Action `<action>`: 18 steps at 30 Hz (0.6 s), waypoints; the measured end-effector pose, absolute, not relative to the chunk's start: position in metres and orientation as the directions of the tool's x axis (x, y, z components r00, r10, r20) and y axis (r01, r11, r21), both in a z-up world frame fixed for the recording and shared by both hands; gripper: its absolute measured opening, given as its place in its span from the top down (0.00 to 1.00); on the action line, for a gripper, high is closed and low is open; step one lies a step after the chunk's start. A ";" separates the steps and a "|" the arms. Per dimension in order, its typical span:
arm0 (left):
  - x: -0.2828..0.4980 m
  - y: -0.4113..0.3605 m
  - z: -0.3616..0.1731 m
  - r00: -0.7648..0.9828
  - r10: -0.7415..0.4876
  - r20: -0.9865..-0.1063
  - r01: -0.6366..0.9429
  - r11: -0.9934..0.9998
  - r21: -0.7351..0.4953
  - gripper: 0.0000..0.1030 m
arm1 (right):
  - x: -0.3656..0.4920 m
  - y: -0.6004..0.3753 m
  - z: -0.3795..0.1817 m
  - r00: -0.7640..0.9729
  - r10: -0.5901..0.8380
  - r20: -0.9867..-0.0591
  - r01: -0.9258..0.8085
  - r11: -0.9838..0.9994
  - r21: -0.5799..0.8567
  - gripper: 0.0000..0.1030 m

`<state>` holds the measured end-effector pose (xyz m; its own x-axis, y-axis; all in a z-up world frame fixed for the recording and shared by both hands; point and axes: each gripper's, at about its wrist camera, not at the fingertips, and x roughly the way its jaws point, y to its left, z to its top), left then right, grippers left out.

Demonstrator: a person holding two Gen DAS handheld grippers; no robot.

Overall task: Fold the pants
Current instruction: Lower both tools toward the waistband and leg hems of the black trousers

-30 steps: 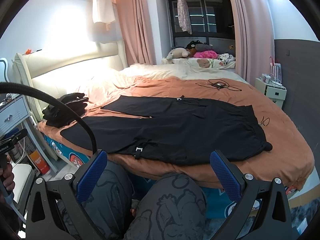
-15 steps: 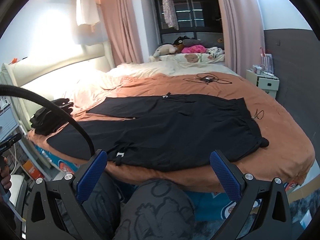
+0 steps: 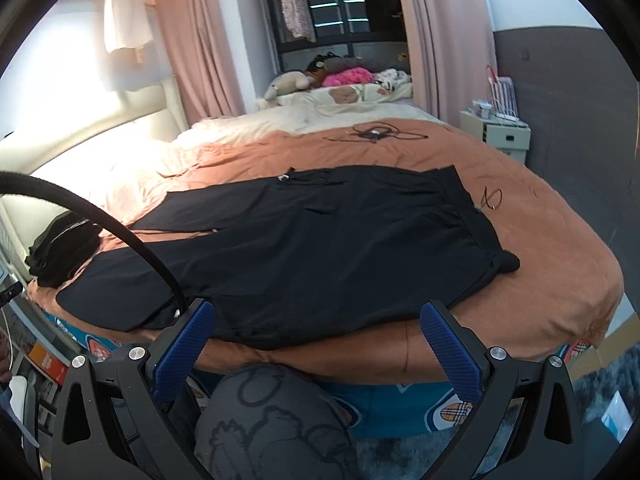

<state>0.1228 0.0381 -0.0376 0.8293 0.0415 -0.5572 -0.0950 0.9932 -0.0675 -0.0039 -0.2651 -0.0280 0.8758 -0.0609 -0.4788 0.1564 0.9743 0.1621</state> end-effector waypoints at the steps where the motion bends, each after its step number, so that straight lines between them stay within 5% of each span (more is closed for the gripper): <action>1: 0.127 0.038 -0.041 0.824 0.045 -0.565 -0.099 0.993 -0.064 0.02 | -0.001 -0.267 -0.029 0.871 -0.070 -0.486 0.169 0.972 0.162 0.00; 18: 0.197 0.088 -0.103 0.730 -0.002 -0.684 -0.190 0.960 -0.206 0.10 | 0.021 -0.297 -0.049 0.776 -0.169 -0.608 0.348 0.918 0.189 0.00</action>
<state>0.1967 0.0880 -0.1026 0.7295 -0.0021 -0.6840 -0.1902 0.9599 -0.2059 0.0211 -0.2965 -0.0487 0.7759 -0.1690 -0.6078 0.3477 0.9185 0.1885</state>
